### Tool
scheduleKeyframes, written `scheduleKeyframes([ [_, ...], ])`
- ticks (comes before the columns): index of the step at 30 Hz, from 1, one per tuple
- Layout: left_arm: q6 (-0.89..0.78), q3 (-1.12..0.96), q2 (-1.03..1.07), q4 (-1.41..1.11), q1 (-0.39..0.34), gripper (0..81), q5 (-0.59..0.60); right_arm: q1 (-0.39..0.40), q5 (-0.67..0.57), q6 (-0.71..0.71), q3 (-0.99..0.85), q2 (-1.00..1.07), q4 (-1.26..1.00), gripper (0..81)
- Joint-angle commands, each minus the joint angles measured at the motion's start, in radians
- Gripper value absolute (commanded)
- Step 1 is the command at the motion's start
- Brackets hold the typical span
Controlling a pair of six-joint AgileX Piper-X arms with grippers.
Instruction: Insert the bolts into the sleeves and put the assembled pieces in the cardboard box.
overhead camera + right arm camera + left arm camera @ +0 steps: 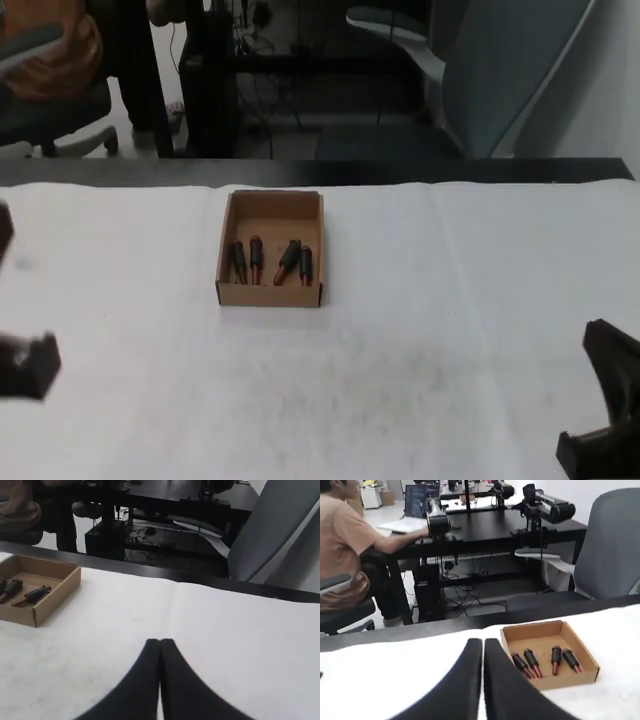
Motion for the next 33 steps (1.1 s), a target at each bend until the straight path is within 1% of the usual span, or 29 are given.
scheduleKeyframes([
  [1,-0.011,0.040,-0.010,0.024,0.001,1.7,0.024,-0.132,-0.136,-0.008,0.015,0.001,-0.055,0.6],
  [2,-0.011,0.057,-0.010,0.022,0.001,1.7,0.053,-0.196,-0.197,-0.005,0.015,0.011,-0.052,0.6],
  [4,-0.031,0.084,-0.010,0.015,0.001,1.7,0.065,-0.294,-0.302,-0.005,0.015,0.031,-0.054,0.6],
  [6,-0.033,0.106,-0.010,-0.003,0.001,1.7,0.029,-0.402,-0.365,-0.004,0.015,0.064,-0.054,0.6],
  [7,-0.033,0.114,-0.010,-0.012,0.001,1.7,0.010,-0.452,-0.402,0.027,0.015,0.081,-0.062,0.6],
  [8,-0.030,0.121,-0.010,-0.024,0.001,1.7,-0.002,-0.491,-0.441,0.056,0.013,0.104,-0.068,0.6],
  [12,-0.054,0.143,-0.015,-0.036,0.001,1.7,-0.017,-0.660,-0.451,0.124,0.012,0.207,-0.024,0.6],
  [15,-0.052,0.160,-0.026,-0.036,0.001,1.7,-0.023,-0.735,-0.574,0.129,0.015,0.315,-0.014,0.6],
  [19,-0.054,0.221,-0.026,-0.053,0.001,1.7,-0.023,-0.748,-0.592,0.127,0.015,0.413,-0.018,0.6],
  [21,-0.103,0.291,-0.026,-0.107,0.001,1.7,-0.023,-0.747,-0.601,0.141,0.015,0.436,-0.024,0.6],
  [26,-0.246,0.447,-0.024,-0.175,0.003,1.7,-0.023,-0.747,-0.601,0.151,0.015,0.438,-0.007,0.6],
  [30,-0.254,0.469,-0.024,-0.255,0.003,1.7,-0.023,-0.747,-0.604,0.153,0.015,0.438,0.005,0.6],
  [32,-0.254,0.469,-0.024,-0.314,0.003,1.7,-0.023,-0.747,-0.612,0.100,0.017,0.438,0.020,0.6],
  [33,-0.254,0.469,-0.024,-0.321,0.003,1.7,-0.020,-0.747,-0.612,0.044,0.026,0.438,-0.003,0.6],
])
